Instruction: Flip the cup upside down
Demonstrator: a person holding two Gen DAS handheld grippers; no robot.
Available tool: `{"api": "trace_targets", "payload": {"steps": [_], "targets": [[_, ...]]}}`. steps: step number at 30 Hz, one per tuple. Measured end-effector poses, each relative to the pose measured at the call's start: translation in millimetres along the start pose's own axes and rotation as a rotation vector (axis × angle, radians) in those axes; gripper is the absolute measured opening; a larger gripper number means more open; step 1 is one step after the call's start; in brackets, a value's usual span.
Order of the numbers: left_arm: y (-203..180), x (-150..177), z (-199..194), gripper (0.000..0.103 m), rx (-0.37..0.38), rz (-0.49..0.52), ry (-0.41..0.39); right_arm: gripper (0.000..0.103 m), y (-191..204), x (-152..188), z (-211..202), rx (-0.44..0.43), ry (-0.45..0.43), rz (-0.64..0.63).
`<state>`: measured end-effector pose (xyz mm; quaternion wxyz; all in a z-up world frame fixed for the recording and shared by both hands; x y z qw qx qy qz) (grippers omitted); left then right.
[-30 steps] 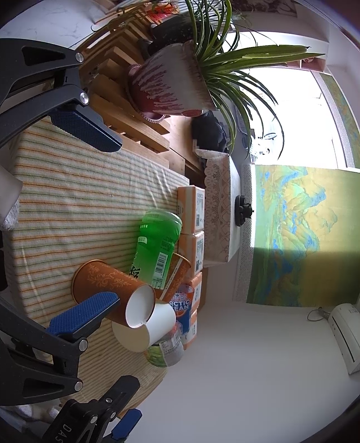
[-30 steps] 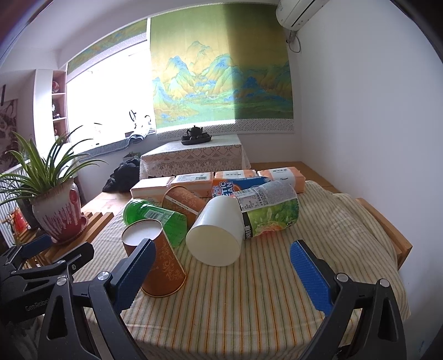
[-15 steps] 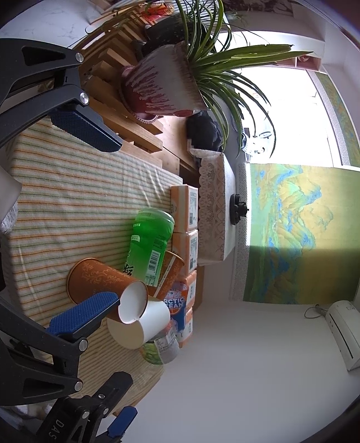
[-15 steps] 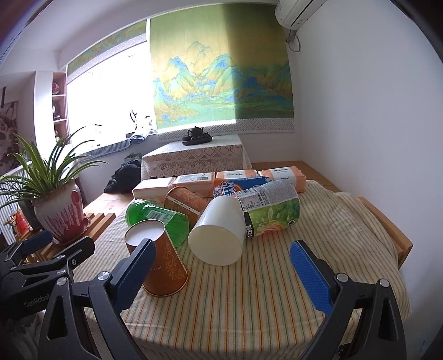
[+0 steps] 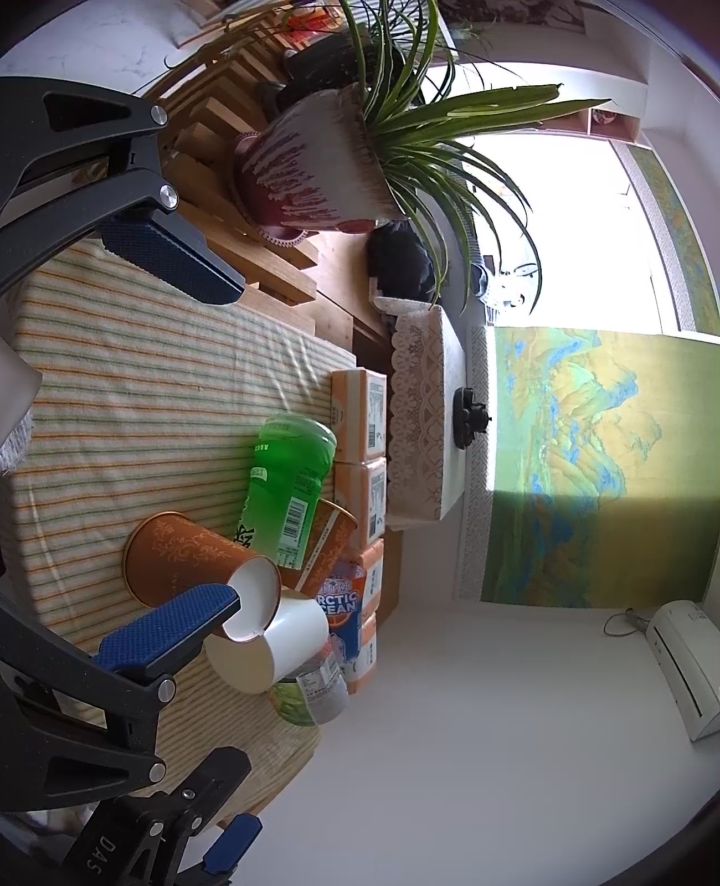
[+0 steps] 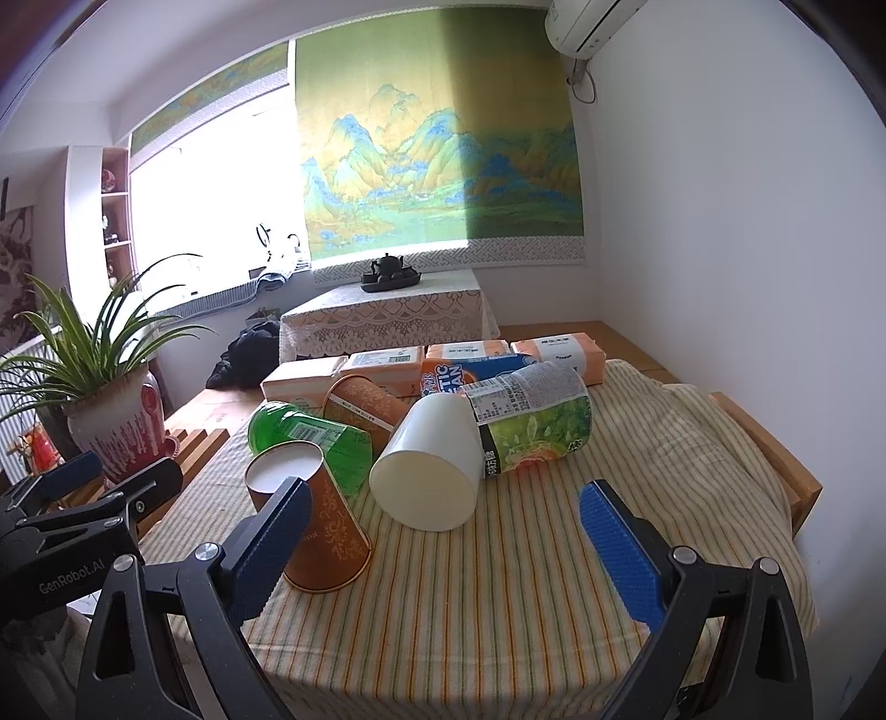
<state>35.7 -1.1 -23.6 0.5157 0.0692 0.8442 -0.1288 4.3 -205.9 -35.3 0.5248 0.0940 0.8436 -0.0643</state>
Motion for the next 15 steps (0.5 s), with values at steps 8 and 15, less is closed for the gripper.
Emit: {"api": "trace_targets", "payload": {"steps": [8,15], "targets": [[0.3,-0.2,1.5,0.103,-0.002,0.004,0.005,0.096,0.2,-0.9,-0.3,-0.003,0.002,-0.006],[1.5,-1.8,0.0,0.103,0.001,-0.002,-0.005,0.096,-0.7,-3.0,-1.6,-0.002,-0.012,0.002]]}}
Point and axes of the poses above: each gripper's, at about its wrist camera, not at the fingertips, and z roughly the way its jaws point, y to its left, x to its underside, the point moved 1 cm from there along z, roughly the way its jaws point, and after that the axes turned 14 degrees about x, right-handed, at the moved point
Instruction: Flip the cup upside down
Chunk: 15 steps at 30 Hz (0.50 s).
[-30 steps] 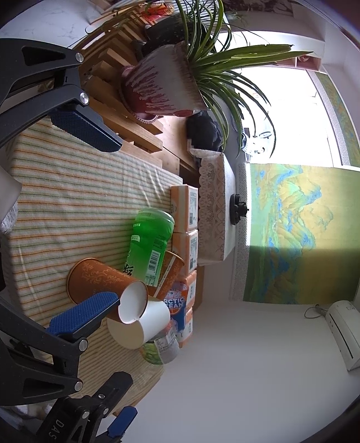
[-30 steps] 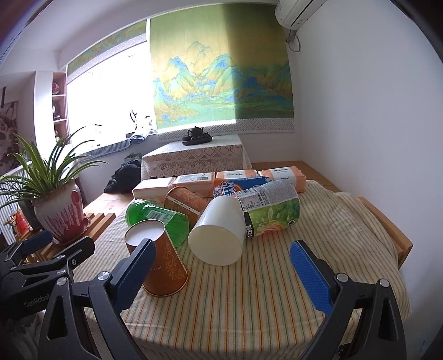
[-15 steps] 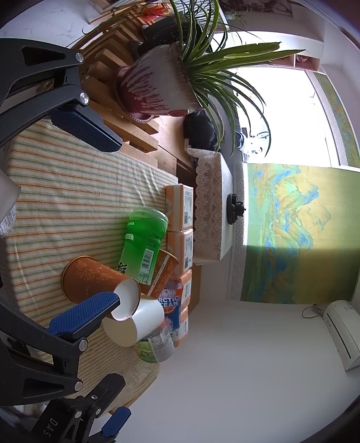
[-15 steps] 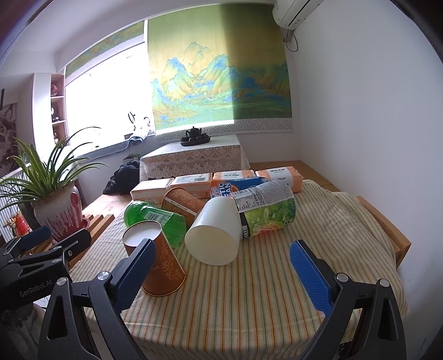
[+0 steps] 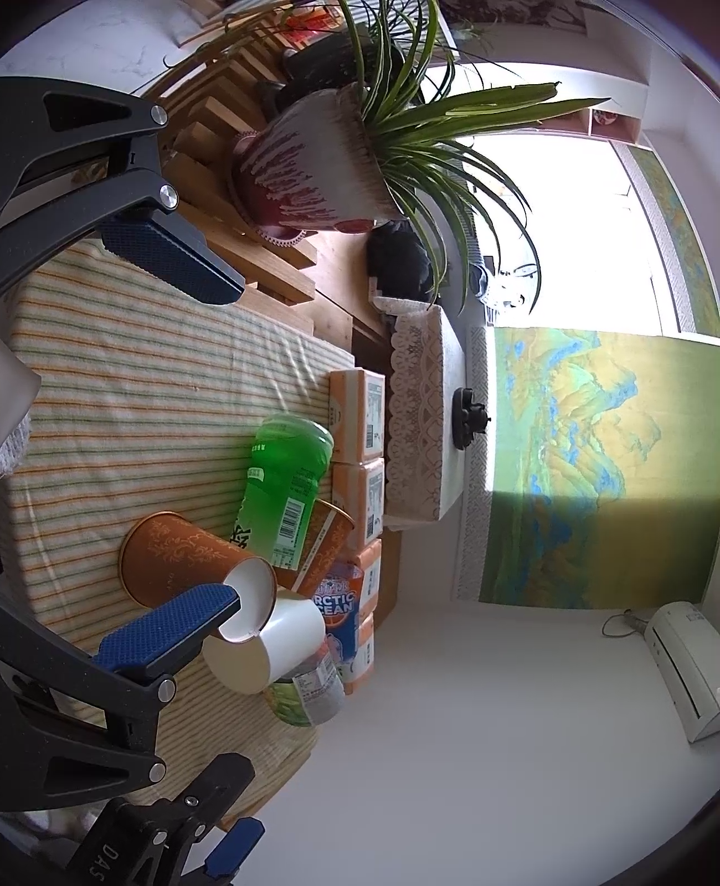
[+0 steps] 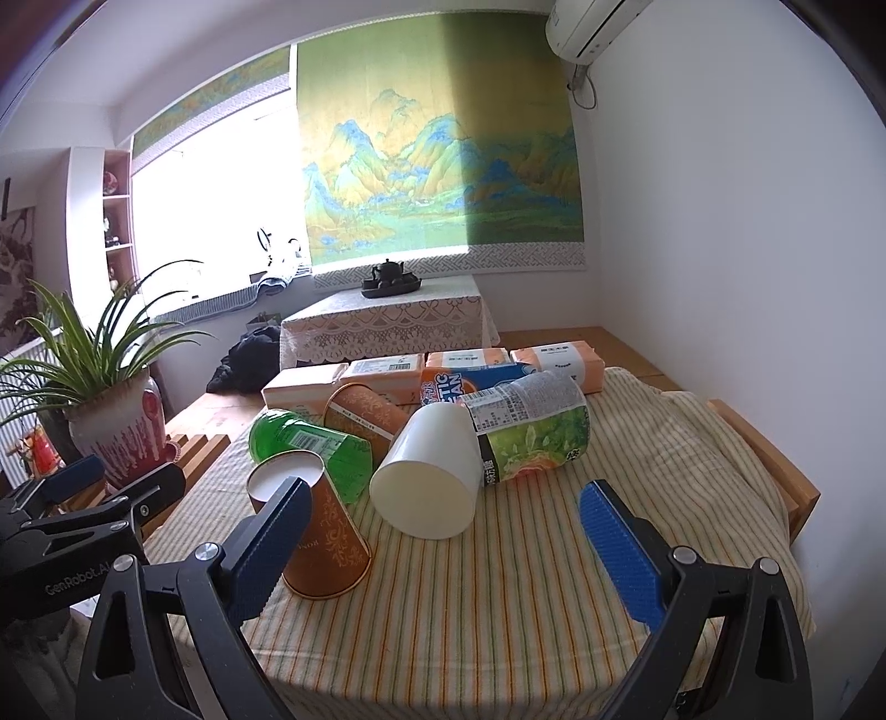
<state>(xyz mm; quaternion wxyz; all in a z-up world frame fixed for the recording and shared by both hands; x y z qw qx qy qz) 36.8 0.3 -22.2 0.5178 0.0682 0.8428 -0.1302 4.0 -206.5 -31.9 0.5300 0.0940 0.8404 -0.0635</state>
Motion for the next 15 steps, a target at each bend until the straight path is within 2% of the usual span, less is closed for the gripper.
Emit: {"api": "trace_targets", "payload": {"steps": [15], "targets": [[5.4,-0.7,6.0,0.103,-0.010,-0.011,0.005,0.096,-3.2,-0.6,3.1,0.005,0.009,0.009]]}}
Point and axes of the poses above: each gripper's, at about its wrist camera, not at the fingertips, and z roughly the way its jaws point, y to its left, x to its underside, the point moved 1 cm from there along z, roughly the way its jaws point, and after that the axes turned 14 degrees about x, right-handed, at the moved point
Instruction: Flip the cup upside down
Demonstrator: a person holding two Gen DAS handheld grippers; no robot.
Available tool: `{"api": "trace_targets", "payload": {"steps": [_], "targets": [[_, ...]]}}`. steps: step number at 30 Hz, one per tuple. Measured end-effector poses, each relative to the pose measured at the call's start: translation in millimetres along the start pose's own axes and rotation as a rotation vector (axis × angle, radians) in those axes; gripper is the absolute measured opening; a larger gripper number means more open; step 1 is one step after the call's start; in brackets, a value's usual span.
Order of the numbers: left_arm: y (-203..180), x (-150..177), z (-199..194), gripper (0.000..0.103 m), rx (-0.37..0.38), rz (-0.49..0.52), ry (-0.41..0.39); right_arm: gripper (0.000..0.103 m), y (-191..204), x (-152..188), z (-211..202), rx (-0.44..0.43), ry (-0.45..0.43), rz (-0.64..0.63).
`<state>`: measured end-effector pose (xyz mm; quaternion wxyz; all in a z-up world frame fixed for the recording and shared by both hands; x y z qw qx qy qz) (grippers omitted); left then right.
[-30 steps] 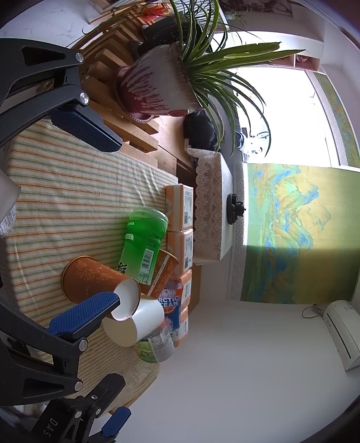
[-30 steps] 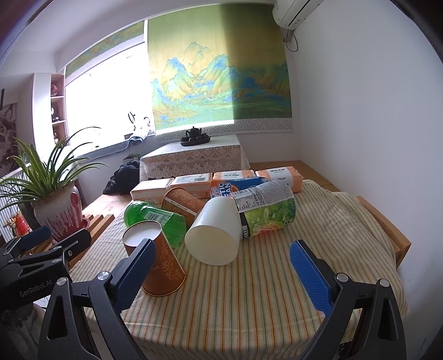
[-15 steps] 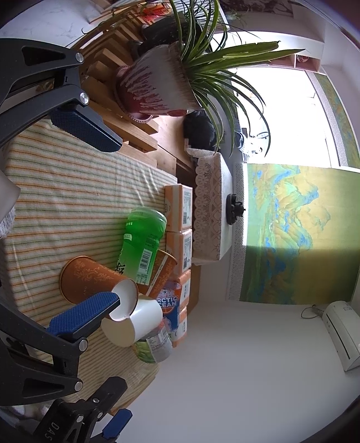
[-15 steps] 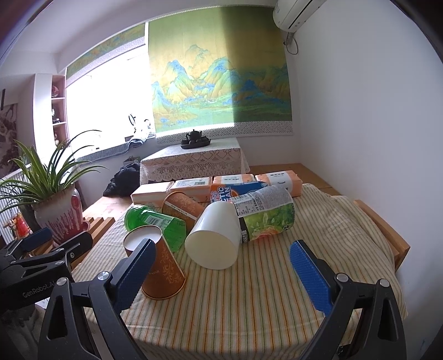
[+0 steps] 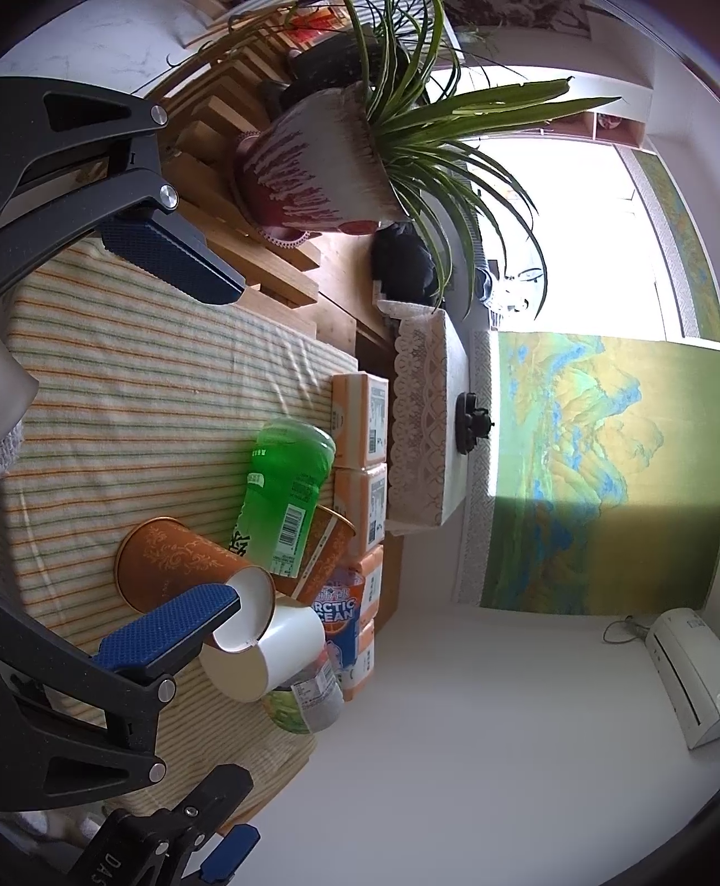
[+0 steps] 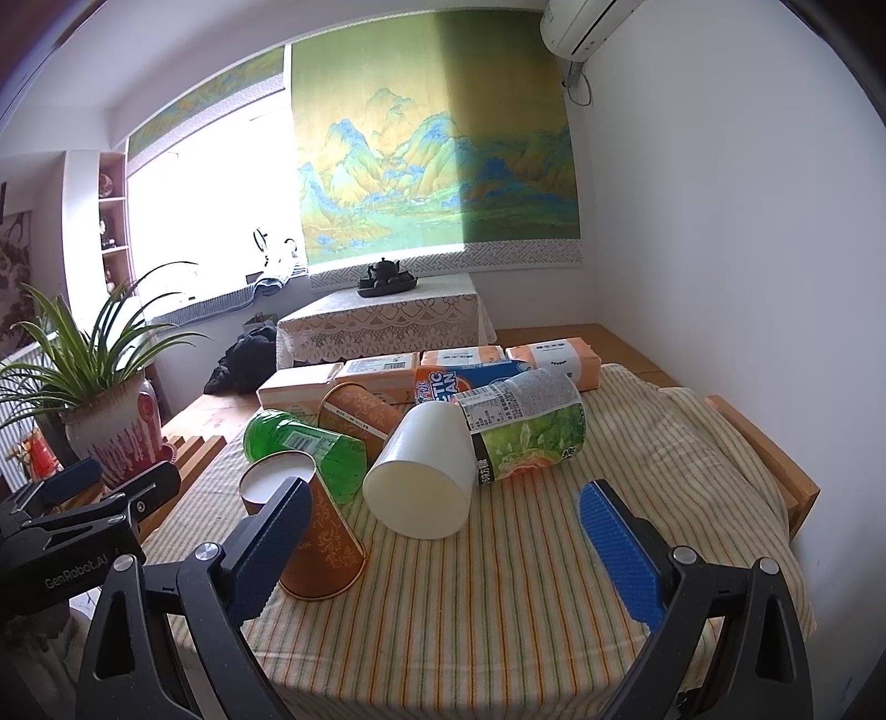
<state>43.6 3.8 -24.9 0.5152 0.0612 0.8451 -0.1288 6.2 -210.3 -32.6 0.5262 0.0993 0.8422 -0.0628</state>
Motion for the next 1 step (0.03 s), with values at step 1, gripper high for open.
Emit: {"api": "trace_targets", "payload": {"steps": [1], "targets": [[0.0,0.6,0.6,0.103,-0.001,0.000,-0.001,0.096,-0.6,0.4,0.3,-0.001,0.002,0.002]]}}
Point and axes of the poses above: each gripper's, at about its wrist camera, not at the fingertips, and z roughly the way its jaws point, y to its left, x to its underside, the point moved 1 cm from there along z, roughly the way its jaws point, and after that the axes turned 14 degrees about x, right-handed, at the moved point
